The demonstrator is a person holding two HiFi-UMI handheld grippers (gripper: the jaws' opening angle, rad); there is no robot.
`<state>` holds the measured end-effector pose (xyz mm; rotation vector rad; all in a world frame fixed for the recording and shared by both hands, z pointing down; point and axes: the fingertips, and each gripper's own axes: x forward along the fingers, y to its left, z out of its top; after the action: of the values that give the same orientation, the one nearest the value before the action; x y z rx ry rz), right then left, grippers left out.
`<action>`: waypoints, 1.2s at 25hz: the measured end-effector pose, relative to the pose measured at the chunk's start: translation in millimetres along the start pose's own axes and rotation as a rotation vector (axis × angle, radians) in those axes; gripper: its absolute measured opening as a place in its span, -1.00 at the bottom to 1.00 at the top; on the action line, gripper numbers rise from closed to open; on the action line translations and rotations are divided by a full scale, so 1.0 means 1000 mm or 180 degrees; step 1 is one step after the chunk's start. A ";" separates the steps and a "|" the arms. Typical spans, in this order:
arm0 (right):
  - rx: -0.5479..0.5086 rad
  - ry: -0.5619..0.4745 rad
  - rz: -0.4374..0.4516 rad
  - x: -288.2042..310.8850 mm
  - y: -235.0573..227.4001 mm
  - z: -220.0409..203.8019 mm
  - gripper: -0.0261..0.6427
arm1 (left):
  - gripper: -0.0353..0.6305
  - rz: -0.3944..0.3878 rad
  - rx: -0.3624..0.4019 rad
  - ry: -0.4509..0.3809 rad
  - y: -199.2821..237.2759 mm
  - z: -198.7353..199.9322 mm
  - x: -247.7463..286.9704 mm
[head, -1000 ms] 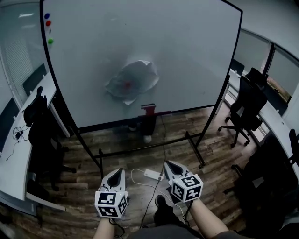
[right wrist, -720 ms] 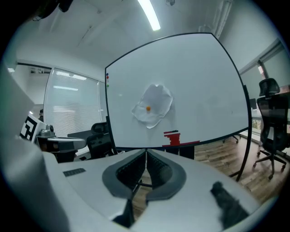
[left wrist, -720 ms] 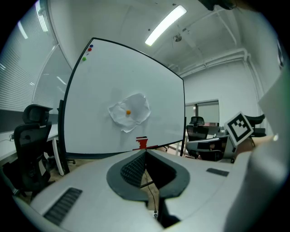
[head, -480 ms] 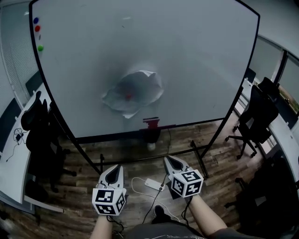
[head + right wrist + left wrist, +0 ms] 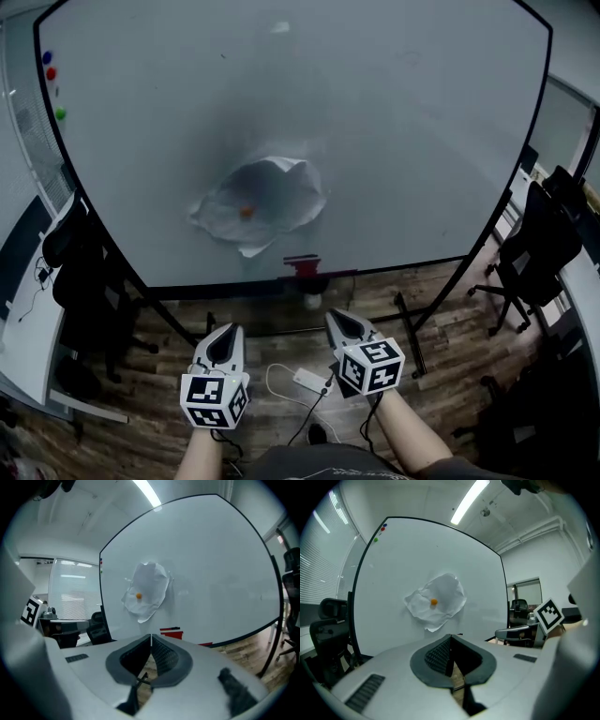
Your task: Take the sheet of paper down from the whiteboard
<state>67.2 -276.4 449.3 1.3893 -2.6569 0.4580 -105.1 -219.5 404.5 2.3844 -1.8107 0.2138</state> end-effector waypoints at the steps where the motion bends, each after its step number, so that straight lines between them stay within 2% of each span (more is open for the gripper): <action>1: 0.0009 -0.0003 0.0022 0.004 -0.006 0.002 -0.85 | -0.85 0.0040 0.0009 -0.0012 -0.001 0.003 0.007; 4: 0.0086 -0.0034 0.0079 0.017 -0.024 0.011 -0.85 | -0.85 0.0139 0.0054 -0.0031 -0.005 0.009 0.027; 8: 0.0023 -0.0085 0.0171 0.035 -0.036 0.026 -0.85 | -0.85 0.0270 0.0045 -0.0059 -0.008 0.014 0.045; 13: -0.0024 -0.0110 0.0112 0.049 -0.044 0.033 -0.85 | -0.85 0.0408 0.0106 -0.0037 0.002 0.018 0.055; 18: 0.0161 -0.0278 0.0130 0.061 -0.048 0.044 -0.85 | -0.85 0.0316 0.0093 -0.0139 0.013 0.035 0.072; 26: 0.0122 -0.0443 -0.0180 0.090 -0.060 0.078 -0.85 | -0.85 0.0216 0.0236 -0.0242 0.040 0.067 0.119; 30: 0.0158 -0.0553 -0.0272 0.104 -0.064 0.096 -0.85 | -0.85 0.0070 0.0138 -0.0332 0.050 0.081 0.138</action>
<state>63.9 -421.9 396.1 1.6202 -2.7226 0.4145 -114.1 -378.9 353.7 2.4492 -1.8970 0.1347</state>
